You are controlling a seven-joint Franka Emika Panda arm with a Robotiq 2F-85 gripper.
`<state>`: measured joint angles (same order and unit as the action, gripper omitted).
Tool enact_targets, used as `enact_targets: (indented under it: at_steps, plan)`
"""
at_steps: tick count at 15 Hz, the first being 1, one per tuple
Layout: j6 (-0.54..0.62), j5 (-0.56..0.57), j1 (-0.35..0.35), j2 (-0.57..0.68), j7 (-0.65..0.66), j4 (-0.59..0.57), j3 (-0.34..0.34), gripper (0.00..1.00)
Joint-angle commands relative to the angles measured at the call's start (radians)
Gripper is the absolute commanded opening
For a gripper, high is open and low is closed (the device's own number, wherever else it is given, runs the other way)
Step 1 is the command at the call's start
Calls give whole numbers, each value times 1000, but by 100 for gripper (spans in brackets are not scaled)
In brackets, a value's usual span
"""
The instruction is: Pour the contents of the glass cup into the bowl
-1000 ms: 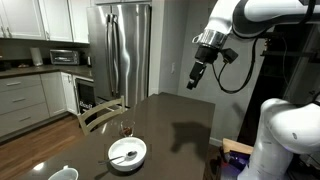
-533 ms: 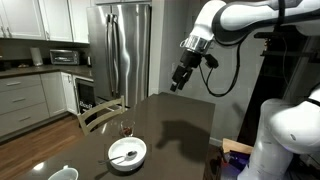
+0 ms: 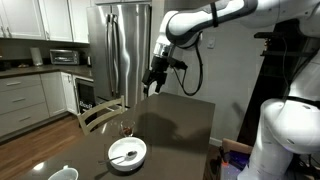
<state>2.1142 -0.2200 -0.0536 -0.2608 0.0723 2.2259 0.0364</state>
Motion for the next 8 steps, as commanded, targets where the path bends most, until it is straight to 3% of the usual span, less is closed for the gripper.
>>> enact_targets:
  at_steps: [1, 8]
  plan:
    - [-81, -57, 16, 255, 43, -253, 0, 100]
    - [-245, -89, 41, 576, 170, -596, -6, 100]
